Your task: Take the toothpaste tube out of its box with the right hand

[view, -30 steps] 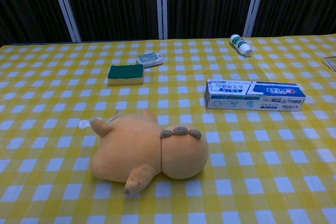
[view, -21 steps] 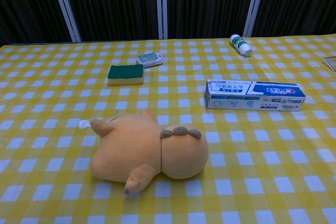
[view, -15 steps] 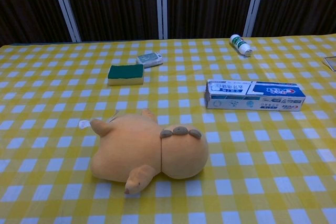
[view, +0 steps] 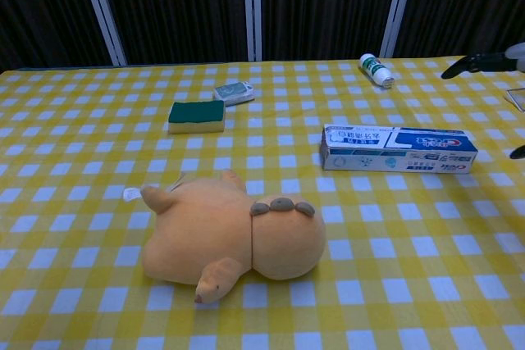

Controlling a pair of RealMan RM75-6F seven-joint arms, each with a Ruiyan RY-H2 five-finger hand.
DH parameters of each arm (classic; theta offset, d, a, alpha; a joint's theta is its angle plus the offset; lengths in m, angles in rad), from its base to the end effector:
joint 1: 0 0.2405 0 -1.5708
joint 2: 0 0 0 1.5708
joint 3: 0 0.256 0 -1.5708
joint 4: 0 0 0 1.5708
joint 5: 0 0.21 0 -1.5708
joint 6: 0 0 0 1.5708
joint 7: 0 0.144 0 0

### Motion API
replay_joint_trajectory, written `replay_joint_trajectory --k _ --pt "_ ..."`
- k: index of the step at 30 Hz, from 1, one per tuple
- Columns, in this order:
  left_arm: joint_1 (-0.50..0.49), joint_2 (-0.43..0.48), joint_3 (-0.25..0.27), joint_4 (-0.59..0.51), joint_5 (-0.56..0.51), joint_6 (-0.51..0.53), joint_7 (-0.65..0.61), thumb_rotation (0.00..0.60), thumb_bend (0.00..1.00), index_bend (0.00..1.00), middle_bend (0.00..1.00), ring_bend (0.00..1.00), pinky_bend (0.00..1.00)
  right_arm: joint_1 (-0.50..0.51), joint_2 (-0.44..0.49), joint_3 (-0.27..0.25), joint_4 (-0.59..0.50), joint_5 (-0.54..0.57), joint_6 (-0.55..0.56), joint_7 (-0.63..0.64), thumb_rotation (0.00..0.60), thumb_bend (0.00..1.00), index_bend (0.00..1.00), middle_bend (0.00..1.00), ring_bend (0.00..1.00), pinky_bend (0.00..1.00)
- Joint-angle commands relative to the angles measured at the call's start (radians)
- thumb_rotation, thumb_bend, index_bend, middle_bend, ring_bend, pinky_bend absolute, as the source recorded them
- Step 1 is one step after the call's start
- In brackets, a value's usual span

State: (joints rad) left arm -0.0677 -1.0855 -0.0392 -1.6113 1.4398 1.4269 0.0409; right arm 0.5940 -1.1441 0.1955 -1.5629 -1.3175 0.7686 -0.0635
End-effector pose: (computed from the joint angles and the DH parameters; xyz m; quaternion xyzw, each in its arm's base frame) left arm -0.3289 0.1729 0.1648 -0.5976 -0.4033 -0.3323 0.6081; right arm -0.2256 -0.3405 0.0952 0.7545 -0.3928 0.3008 0.4311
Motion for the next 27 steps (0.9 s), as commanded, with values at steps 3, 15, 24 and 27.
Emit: replay_joint_trajectory --k 3,15,24,27 --pt "-0.009 -0.012 -0.012 0.020 -0.026 -0.016 -0.007 0.600 0.00 0.00 0.00 0.00 0.00 0.144 -0.212 0.025 0.241 0.172 -0.137 -0.095 0.600 0.00 0.06 0.01 0.00 0.00" --pt "-0.025 -0.013 -0.019 0.036 -0.063 -0.057 -0.029 0.600 0.00 0.00 0.00 0.00 0.00 0.204 -0.373 -0.012 0.416 0.289 -0.155 -0.159 0.600 0.02 0.24 0.30 0.17 0.28" --pt "-0.029 -0.014 -0.019 0.037 -0.069 -0.062 -0.030 0.600 0.00 0.00 0.00 0.00 0.00 0.180 -0.396 -0.019 0.435 0.177 -0.010 -0.114 0.600 0.40 0.53 0.58 0.47 0.53" --pt "-0.030 -0.012 -0.018 0.034 -0.065 -0.060 -0.032 0.600 0.00 0.00 0.00 0.00 0.00 0.167 -0.331 -0.026 0.363 0.109 0.053 -0.115 0.600 0.41 0.53 0.58 0.47 0.53"
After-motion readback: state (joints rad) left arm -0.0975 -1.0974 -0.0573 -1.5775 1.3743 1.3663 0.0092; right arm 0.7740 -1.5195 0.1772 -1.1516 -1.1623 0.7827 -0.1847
